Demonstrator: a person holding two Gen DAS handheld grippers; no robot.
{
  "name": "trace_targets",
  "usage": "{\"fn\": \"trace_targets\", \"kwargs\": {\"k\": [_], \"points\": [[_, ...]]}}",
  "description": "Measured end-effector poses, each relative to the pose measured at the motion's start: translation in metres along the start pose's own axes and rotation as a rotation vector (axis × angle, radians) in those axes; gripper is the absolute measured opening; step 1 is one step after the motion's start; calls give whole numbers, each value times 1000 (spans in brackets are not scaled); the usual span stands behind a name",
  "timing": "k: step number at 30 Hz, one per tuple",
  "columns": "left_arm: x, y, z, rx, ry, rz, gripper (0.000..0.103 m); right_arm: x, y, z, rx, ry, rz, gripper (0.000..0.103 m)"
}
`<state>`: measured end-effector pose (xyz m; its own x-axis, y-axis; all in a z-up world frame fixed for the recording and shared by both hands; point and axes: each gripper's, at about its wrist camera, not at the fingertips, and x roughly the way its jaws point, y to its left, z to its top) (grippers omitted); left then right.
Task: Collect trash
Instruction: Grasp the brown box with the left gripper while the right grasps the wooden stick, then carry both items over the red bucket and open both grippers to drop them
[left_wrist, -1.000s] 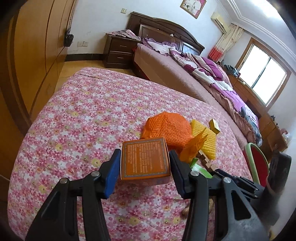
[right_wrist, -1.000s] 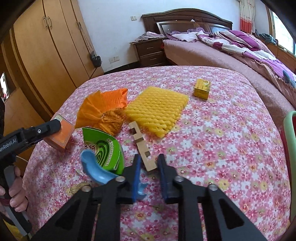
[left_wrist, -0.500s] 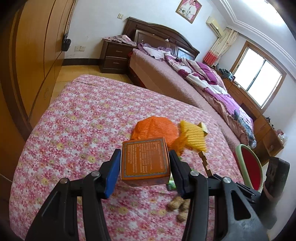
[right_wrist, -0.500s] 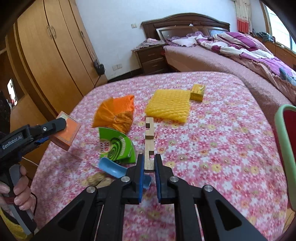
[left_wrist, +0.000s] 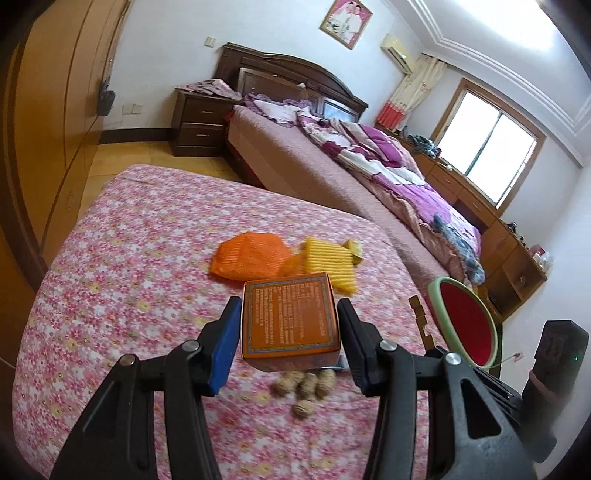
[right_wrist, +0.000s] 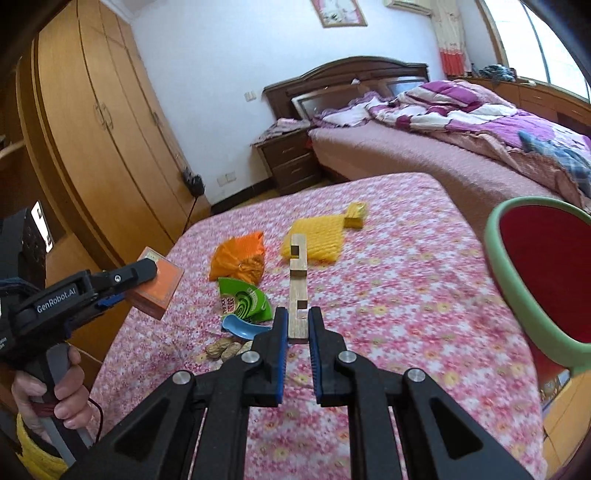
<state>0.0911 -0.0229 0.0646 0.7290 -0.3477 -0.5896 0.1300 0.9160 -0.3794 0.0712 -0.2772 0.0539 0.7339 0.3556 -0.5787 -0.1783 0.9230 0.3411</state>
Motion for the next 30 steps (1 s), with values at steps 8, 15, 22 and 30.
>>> {"fn": "trace_targets", "kwargs": {"k": [8,15,22,30], "points": [[6,-50,1,90,35,-64,52,-46,-30,-1,68,-84,-61,13],[26,-103,-2,185,91,-133,52,-81,-69,-2,143,-152,-132,13],[56,-160,-5,278,142,-193,52,-107,-112,-3,201,-207,-226,13],[101,-220,-11,362,209,-303,52,-115,-162,-6,279,-221,-282,13]]}}
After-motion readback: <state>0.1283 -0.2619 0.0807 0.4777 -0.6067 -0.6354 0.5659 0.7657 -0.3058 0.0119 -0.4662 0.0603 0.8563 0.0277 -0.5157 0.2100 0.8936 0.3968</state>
